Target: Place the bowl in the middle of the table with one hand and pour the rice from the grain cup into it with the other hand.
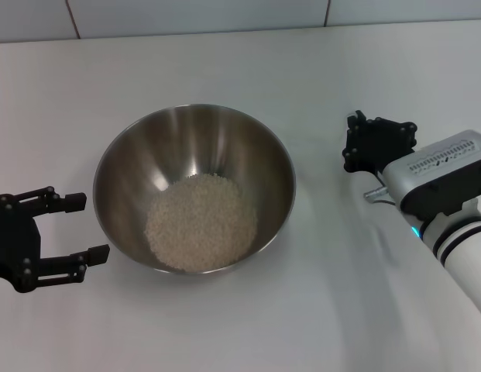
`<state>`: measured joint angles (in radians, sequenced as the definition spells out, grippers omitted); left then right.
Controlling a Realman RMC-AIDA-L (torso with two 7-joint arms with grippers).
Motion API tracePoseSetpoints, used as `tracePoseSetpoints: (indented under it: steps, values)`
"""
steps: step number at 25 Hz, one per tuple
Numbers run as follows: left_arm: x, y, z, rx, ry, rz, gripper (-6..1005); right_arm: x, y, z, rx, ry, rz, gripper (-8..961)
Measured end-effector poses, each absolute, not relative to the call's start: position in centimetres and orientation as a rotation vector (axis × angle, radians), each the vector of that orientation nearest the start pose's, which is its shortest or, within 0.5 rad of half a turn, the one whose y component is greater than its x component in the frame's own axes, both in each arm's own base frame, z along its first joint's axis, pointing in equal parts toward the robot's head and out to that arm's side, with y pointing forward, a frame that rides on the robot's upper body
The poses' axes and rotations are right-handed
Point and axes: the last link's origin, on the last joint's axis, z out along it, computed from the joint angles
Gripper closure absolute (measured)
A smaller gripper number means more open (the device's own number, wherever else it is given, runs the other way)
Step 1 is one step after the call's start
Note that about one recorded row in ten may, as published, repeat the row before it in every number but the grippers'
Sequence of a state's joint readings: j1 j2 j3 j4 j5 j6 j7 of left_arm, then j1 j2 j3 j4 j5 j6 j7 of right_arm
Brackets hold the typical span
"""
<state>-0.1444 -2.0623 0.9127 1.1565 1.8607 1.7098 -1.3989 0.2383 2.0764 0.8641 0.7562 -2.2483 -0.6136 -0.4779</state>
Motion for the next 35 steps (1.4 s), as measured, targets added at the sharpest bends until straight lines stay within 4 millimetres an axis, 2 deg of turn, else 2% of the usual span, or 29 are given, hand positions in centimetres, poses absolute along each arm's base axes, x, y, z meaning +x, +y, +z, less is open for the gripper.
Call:
tracePoseSetpoints:
  steps: [11,16,23,28,35]
  values:
    - [-28.6,25.2,5.7,-2.755,-0.389,-0.506,187,27.6,30.3,-8.7,-1.862,0.488,0.392,920]
    - [-28.5,25.3,5.7,-2.754,-0.382,-0.504,187,27.9,29.3,-8.3,-1.826,0.469,0.411,757]
    - [-28.5,25.3,5.7,-2.755,-0.379,-0.506,187,27.9,28.1,-8.8,-1.834,0.481,0.422,496]
    - [-28.4,25.3,5.7,-2.753,-0.378,-0.508,187,27.5,26.5,-9.0,-1.826,0.461,0.460,389]
    - [-28.4,25.3,5.6,-2.757,-0.376,-0.508,187,28.4,24.2,-8.1,-1.740,0.496,0.476,390]
